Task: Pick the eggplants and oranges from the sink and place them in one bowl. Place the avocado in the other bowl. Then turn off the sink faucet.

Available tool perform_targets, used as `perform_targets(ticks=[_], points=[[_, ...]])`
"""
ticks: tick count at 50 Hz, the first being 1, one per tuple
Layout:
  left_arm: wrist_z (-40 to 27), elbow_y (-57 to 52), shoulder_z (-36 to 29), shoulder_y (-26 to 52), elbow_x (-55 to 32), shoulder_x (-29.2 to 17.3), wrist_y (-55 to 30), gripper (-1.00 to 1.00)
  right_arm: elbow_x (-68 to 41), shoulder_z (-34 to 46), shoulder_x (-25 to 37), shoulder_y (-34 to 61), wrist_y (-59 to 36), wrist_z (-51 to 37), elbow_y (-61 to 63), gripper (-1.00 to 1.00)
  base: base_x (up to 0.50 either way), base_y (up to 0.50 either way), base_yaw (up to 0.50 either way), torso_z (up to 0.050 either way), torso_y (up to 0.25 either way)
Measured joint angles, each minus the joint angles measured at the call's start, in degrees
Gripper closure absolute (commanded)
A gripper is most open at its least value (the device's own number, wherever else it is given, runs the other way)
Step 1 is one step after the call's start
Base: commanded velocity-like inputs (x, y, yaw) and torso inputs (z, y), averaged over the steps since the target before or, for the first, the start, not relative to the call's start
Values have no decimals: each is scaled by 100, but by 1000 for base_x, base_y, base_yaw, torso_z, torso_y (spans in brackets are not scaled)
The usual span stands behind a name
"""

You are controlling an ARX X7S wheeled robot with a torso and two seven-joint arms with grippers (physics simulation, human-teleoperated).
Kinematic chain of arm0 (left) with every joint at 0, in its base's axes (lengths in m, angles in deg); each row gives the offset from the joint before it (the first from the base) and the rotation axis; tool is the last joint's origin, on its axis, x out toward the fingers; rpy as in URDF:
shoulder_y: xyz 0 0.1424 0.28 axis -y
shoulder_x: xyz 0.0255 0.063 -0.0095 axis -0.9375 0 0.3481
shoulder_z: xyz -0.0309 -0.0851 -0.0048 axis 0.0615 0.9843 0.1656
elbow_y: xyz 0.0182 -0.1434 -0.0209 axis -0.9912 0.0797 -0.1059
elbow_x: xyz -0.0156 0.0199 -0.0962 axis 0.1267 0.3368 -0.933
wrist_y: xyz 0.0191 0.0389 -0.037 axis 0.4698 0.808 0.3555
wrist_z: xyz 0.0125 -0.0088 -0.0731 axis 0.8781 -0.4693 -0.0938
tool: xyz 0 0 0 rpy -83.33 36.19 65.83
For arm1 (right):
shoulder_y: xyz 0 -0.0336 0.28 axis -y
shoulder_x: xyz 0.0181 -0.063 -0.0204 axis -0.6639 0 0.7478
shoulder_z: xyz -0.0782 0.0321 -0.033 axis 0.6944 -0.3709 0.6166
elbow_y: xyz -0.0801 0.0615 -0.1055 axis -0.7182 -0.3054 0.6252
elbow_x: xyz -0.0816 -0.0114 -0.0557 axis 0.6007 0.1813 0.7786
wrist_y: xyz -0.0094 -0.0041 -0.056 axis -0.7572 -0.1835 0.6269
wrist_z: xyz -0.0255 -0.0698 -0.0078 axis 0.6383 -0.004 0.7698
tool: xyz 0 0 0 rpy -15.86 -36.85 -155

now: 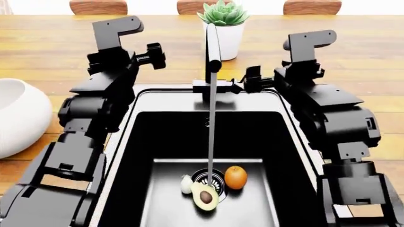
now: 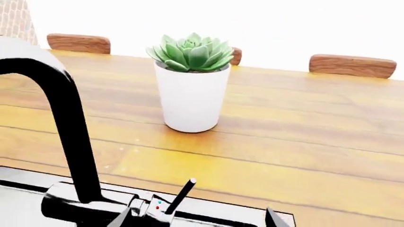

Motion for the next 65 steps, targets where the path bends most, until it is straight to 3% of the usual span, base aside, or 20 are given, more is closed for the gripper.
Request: perform_targets(ticks=[8,14,20,26,41,65], points=[[594,-3130,-320,-1006,-860,-1157,-1609,-100,-889,40,651,-595,-2203,127,2452,-100,0,0,0,0,0],[1427,-5075,-863,-1544,-1158,-2207,-2291,-100,-2973,88,1381,-893,-3259,-905,3818,-100,0,0,0,0,0],[2257,-6332,-1506,-1802,-1028,-3023,-2525,-100,-4919,161,2005,-972,-3771,-2161,4587,-100,0,0,0,0,0],[2888,-6965,-2147,-1858,-649,-3471,-2578,-100,-6016,285,2371,-949,-3994,-2944,5012,-100,0,0,0,0,0],[3760,-6995,-3401,-1626,355,-3619,-2584,-100,-6873,607,2753,-857,-4066,-3636,5437,-100,0,0,0,0,0],[4120,-5857,-4643,-1729,1442,-3125,-1939,-100,-6193,1191,2838,-953,-3613,-3123,5502,-100,0,0,0,0,0]])
